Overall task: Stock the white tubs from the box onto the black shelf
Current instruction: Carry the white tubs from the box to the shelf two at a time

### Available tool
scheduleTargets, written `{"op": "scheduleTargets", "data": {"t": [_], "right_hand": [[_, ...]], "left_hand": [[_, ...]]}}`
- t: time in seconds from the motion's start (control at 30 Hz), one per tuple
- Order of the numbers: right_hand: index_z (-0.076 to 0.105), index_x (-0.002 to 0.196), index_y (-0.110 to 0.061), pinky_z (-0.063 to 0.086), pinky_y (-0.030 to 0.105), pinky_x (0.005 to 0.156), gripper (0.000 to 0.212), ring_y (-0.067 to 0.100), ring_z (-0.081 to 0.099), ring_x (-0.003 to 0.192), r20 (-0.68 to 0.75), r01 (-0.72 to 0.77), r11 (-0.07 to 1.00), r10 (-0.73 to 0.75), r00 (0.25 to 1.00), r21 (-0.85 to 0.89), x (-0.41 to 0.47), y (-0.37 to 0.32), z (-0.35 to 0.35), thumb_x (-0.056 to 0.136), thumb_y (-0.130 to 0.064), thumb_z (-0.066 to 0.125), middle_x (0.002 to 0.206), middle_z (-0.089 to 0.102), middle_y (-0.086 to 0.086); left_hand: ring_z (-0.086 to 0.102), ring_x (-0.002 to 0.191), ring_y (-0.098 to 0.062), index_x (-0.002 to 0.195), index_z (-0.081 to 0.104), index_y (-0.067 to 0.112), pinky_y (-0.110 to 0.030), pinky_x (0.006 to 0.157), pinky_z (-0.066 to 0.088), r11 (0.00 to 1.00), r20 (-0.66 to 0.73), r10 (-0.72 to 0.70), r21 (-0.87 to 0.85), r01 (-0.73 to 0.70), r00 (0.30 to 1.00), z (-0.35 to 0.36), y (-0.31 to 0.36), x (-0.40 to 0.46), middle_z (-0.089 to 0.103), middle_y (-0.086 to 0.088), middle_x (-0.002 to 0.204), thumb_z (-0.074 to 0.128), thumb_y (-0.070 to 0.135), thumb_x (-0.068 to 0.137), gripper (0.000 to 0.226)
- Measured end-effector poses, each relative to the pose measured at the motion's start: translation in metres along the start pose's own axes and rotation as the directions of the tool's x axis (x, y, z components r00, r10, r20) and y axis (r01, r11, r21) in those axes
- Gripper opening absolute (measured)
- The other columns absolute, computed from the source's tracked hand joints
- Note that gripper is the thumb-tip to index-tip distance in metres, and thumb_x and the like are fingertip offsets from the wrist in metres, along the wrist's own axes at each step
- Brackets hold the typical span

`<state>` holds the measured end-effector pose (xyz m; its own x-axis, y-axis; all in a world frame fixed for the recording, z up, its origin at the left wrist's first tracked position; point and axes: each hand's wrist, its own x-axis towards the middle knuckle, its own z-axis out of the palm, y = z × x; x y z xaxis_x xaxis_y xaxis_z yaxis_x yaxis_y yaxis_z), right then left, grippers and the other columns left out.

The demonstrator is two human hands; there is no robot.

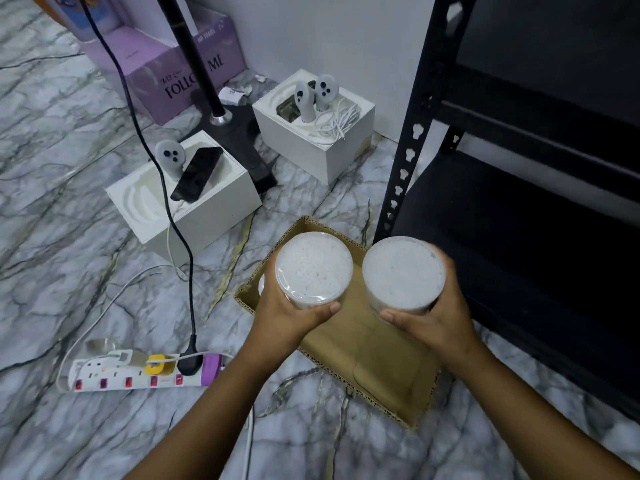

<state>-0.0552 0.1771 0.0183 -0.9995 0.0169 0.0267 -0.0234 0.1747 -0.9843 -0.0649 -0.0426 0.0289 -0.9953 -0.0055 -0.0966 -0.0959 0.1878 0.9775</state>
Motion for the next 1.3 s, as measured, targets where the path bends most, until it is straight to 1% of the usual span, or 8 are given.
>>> {"op": "scheduleTargets", "data": {"t": [0.13,0.33,0.57,0.7,0.77,1.03,1.17,1.3], "right_hand": [[0.030,0.127,-0.045,0.039,0.007,0.094,0.095,-0.009,0.043,0.120,0.004,-0.033,0.999,0.032,0.999,0.004,-0.011,-0.074,-0.008,0.047,-0.042,0.082,0.126,0.042,-0.033],[0.032,0.131,-0.041,0.041,0.015,0.098,0.097,-0.002,0.045,0.123,0.012,-0.043,0.998,0.042,0.999,0.043,-0.033,-0.203,-0.031,0.048,-0.039,0.084,0.128,0.045,-0.030],[0.032,0.131,-0.038,0.042,0.009,0.091,0.097,-0.006,0.045,0.120,0.016,-0.040,0.997,0.040,0.999,0.061,-0.074,-0.352,-0.070,0.049,-0.036,0.084,0.131,0.043,-0.021],[0.031,0.130,-0.041,0.042,0.009,0.093,0.097,-0.007,0.044,0.120,-0.003,-0.049,0.998,0.050,0.999,0.040,-0.113,-0.426,-0.093,0.049,-0.036,0.084,0.126,0.044,-0.034],[0.031,0.131,-0.041,0.043,0.012,0.093,0.099,-0.005,0.044,0.122,-0.020,-0.054,0.998,0.055,0.998,0.037,-0.131,-0.459,-0.102,0.048,-0.038,0.085,0.128,0.043,-0.032],[0.031,0.134,-0.037,0.048,0.014,0.088,0.100,-0.001,0.047,0.121,-0.144,-0.037,0.995,0.050,0.988,0.089,-0.185,-0.558,-0.124,0.049,-0.038,0.084,0.134,0.042,-0.012],[0.031,0.133,-0.037,0.047,0.013,0.086,0.098,0.001,0.048,0.120,-0.214,0.005,0.994,0.018,0.977,0.107,-0.203,-0.592,-0.130,0.051,-0.038,0.084,0.135,0.043,-0.009],[0.031,0.131,-0.038,0.045,0.010,0.087,0.095,-0.003,0.048,0.119,-0.284,0.045,0.994,-0.015,0.959,0.098,-0.219,-0.620,-0.135,0.051,-0.038,0.083,0.132,0.043,-0.013]], "left_hand": [[0.050,0.113,0.011,0.125,0.036,0.038,-0.005,0.085,0.043,1.000,0.016,-0.023,-0.016,0.023,1.000,-0.016,0.073,-0.024,0.051,0.022,0.124,0.088,0.016,0.057,0.088],[0.049,0.110,0.016,0.135,0.031,0.024,-0.001,0.082,0.040,0.999,0.004,-0.034,-0.038,0.034,0.999,-0.040,0.195,-0.064,0.049,0.017,0.126,0.088,0.012,0.056,0.098],[0.048,0.120,0.003,0.138,0.029,0.022,-0.006,0.086,0.042,0.998,0.009,-0.053,-0.024,0.053,0.999,-0.062,0.330,-0.122,0.048,0.010,0.132,0.085,0.022,0.057,0.099],[0.049,0.121,0.000,0.139,0.029,0.024,-0.008,0.087,0.044,0.998,0.012,-0.050,-0.043,0.050,0.999,-0.066,0.404,-0.166,0.049,0.009,0.133,0.085,0.029,0.055,0.101],[0.050,0.118,0.003,0.137,0.030,0.026,-0.007,0.084,0.045,0.997,0.011,-0.059,-0.055,0.059,0.998,-0.067,0.437,-0.186,0.049,0.010,0.131,0.085,0.033,0.053,0.101],[0.051,0.112,0.009,0.135,0.032,0.026,-0.006,0.080,0.045,0.998,0.066,-0.033,-0.042,0.036,0.997,-0.070,0.529,-0.246,0.050,0.010,0.128,0.087,0.018,0.059,0.094],[0.050,0.114,0.007,0.135,0.033,0.026,-0.006,0.082,0.045,0.999,0.091,0.008,-0.049,-0.004,0.996,-0.074,0.563,-0.261,0.050,0.010,0.129,0.086,0.025,0.057,0.095],[0.049,0.104,0.020,0.119,0.037,0.035,0.000,0.076,0.042,0.997,0.113,0.058,-0.050,-0.053,0.992,-0.076,0.590,-0.269,0.048,0.018,0.120,0.087,0.004,0.062,0.082]]}}
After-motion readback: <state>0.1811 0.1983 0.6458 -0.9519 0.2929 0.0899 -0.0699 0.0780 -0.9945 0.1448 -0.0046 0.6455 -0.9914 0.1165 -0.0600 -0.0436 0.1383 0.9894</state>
